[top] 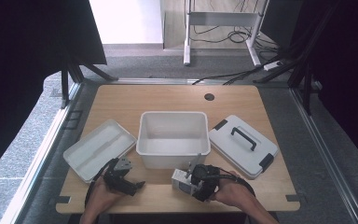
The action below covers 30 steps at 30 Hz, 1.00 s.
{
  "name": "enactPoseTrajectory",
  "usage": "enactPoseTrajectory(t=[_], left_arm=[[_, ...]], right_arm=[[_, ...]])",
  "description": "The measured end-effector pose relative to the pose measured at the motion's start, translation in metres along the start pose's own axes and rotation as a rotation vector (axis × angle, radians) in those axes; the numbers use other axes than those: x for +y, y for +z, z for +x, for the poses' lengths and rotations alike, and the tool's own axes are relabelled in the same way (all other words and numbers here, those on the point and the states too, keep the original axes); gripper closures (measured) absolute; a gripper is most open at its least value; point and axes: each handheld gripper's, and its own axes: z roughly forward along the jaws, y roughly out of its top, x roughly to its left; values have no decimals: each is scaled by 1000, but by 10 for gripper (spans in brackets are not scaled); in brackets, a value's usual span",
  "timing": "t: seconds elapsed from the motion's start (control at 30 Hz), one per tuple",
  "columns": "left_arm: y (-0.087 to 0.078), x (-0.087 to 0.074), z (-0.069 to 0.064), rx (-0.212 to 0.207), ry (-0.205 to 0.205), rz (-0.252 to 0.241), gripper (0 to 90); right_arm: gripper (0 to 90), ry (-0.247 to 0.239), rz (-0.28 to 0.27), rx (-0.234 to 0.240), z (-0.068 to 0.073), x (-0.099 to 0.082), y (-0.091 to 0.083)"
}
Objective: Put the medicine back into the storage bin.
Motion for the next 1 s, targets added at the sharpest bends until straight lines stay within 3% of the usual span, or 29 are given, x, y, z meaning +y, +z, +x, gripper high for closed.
enactPoseTrajectory(t=[0.07, 0.3, 0.6, 1.0], left_arm=[[0, 0, 0, 0, 0, 0, 0], [0, 0, 0, 0, 0, 0, 0], [0, 0, -1, -1, -1, -4, 4], [0, 0, -1, 0, -9, -6, 4]], right_arm=[[506, -6, 23, 5, 1, 3, 3], [554, -11, 24, 1, 2, 8, -7], [557, -45, -3, 23, 2, 20, -39], [561, -63, -40, 43, -3, 47, -93]])
